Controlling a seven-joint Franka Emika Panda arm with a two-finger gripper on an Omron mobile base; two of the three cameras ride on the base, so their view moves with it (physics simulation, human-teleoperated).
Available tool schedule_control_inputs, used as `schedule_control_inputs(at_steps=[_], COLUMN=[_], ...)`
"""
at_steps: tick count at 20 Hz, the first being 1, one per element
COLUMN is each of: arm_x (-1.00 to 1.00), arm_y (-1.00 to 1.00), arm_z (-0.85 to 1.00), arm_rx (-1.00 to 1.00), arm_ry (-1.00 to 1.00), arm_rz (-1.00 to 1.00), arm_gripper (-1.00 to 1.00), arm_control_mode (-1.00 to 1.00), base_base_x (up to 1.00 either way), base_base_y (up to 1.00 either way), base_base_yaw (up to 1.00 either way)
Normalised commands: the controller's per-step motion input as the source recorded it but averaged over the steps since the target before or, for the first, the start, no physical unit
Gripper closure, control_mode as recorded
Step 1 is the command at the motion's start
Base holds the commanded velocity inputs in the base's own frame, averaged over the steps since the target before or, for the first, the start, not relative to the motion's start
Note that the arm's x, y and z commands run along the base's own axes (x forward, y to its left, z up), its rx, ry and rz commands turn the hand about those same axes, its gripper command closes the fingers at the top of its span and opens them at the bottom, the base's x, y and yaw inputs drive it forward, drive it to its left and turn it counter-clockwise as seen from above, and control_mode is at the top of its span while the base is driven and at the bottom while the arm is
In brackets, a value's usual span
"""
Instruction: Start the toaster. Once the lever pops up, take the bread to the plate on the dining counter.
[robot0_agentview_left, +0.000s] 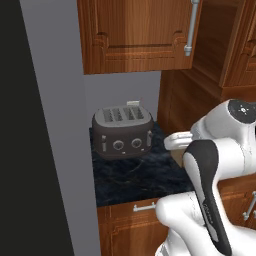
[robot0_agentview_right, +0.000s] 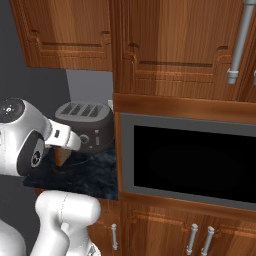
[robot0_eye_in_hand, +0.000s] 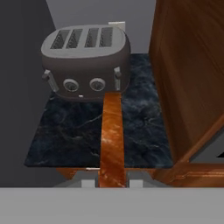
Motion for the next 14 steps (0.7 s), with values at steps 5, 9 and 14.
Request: schedule_control_inputs(at_steps=[5, 9, 14], arm_x=[-0.10, -0.15, -0.21], arm_y=[-0.01, -0.03, -0.06], arm_z=[0.00, 0.00, 0.00], arm_rx=[-0.04, -0.03, 0.00], arm_ry=[0.00, 0.01, 0.02], arm_rz=[-0.02, 0.00, 0.00], arm_gripper=[1.00, 1.00, 1.00], arm_control_mode=[-1.00, -1.00, -1.00], base_base_x=[0.00, 0.00, 0.00], base_base_y=[0.00, 0.00, 0.00], base_base_yaw=[0.00, 0.00, 0.00])
